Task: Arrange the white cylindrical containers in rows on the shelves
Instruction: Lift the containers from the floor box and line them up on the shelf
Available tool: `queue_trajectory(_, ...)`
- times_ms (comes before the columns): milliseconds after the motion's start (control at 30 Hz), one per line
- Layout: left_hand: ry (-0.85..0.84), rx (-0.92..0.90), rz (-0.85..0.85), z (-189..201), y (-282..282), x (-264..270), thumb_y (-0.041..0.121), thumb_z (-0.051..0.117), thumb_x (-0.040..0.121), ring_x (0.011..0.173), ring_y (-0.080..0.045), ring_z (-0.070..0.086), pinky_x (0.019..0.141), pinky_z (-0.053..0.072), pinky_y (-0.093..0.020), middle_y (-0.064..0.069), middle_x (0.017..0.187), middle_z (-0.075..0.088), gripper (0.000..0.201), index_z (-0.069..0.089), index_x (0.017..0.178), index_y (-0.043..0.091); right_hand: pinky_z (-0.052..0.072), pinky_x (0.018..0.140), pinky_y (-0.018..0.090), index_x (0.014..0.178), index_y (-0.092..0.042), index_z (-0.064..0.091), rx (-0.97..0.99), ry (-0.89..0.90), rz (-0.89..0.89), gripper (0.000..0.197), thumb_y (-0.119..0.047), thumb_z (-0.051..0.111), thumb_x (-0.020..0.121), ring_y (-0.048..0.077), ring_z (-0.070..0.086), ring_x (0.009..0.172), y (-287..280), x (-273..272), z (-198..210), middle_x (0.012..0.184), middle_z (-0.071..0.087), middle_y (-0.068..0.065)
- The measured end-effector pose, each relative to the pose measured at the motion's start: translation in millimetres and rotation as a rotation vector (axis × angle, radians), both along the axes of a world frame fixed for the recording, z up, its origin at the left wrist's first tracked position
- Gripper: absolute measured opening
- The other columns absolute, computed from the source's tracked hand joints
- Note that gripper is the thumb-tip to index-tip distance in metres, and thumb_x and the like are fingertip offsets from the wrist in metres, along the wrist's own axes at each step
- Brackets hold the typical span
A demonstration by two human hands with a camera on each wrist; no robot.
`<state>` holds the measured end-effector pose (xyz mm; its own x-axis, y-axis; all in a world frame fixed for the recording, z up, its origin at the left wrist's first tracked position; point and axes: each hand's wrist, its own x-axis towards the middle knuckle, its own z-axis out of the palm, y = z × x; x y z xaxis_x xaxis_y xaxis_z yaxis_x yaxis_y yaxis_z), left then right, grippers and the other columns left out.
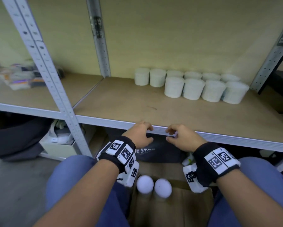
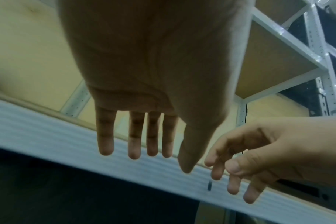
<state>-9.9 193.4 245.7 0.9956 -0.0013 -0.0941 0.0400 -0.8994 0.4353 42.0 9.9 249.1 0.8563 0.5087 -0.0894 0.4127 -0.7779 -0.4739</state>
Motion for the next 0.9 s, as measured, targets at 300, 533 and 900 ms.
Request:
queue_trajectory(300,0.241,-0.061,0.073,-93.3,15.8,-8.9,0.024,0.066,0.083,0.120,-0.024,0.050,0.103,0.043,-0.036,-0.006,0.128,0.048,0.044,0.054,0.125,0.017,0.047,0.091,0.028,0.117,-0.016,0.061,-0.206,0.221,0.090,0.034,-0.024,0.064,0.084,0.018,0.061,0.105,29.4,-2.4,-98.9,0.113,0.064,0.003)
queue_trajectory(533,0.463,-0.055,0.094,-165.8,8.9,-2.0,0.024,0.062,0.084,0.120,-0.028,0.052,0.099,0.047,-0.036,-0.010,0.132,0.052,0.048,0.053,0.129,0.010,0.046,0.098,0.033,0.129,-0.013,0.052,-0.449,0.348,0.093,0.048,-0.032,0.062,0.086,0.029,0.055,0.120,22.7,12.0,-197.0,0.132,0.057,0.010)
queue_trajectory(900,0.581,0.104,0.005,-222.9,-19.5,11.1,0.030,0.045,0.098,0.145,-0.032,0.012,0.117,0.014,-0.047,-0.004,0.154,0.018,0.051,0.028,0.146,0.025,0.033,0.111,0.048,0.148,-0.031,0.020,-0.558,0.483,-0.027,0.089,-0.053,0.067,0.075,0.035,0.029,0.138,12.9,13.3,-317.7,0.152,0.020,0.006)
